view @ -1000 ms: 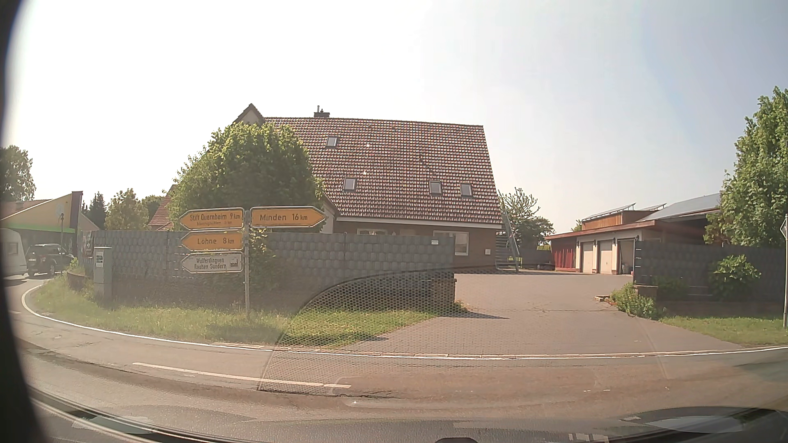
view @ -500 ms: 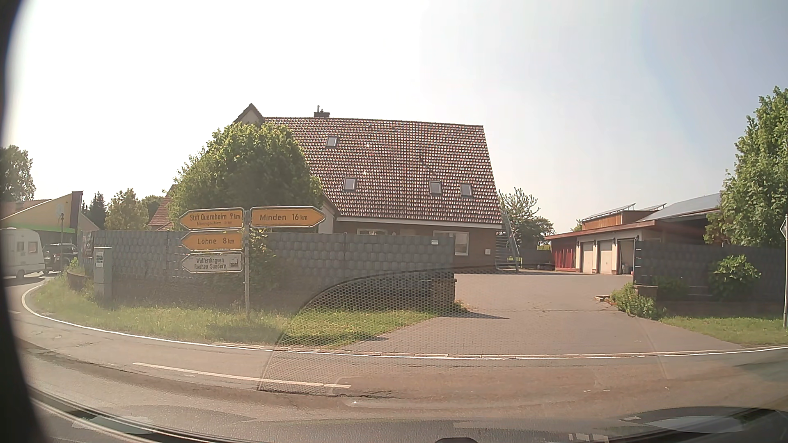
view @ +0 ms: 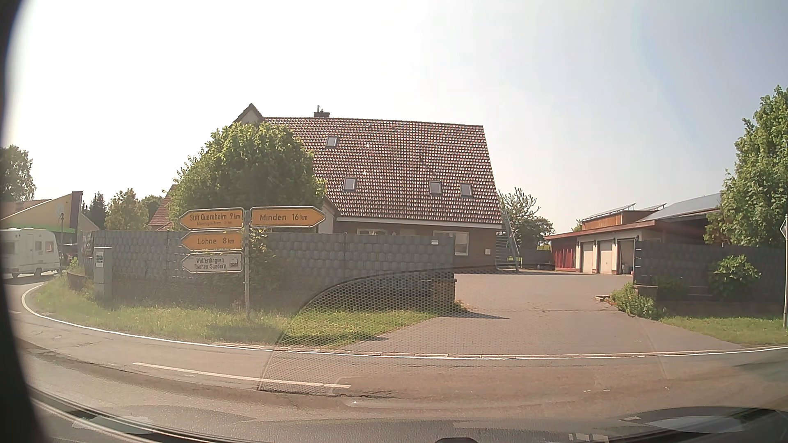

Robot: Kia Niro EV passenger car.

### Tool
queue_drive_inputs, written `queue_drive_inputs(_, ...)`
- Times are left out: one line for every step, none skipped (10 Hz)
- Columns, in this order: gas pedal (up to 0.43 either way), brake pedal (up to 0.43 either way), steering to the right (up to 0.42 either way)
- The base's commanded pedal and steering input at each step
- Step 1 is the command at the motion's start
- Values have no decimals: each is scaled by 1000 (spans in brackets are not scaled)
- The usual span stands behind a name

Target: Follow the waypoints while adhering to traffic rules and regulations

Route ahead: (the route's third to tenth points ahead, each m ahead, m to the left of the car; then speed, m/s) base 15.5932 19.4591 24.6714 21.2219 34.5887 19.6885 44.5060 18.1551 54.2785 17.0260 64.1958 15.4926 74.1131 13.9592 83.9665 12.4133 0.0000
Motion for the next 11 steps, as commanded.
queue_drive_inputs(0, 274, -113)
queue_drive_inputs(0, 274, -114)
queue_drive_inputs(0, 274, -113)
queue_drive_inputs(0, 274, -113)
queue_drive_inputs(0, 274, -114)
queue_drive_inputs(0, 274, -113)
queue_drive_inputs(0, 274, -114)
queue_drive_inputs(0, 274, -114)
queue_drive_inputs(0, 274, -114)
queue_drive_inputs(0, 274, -113)
queue_drive_inputs(0, 274, -114)
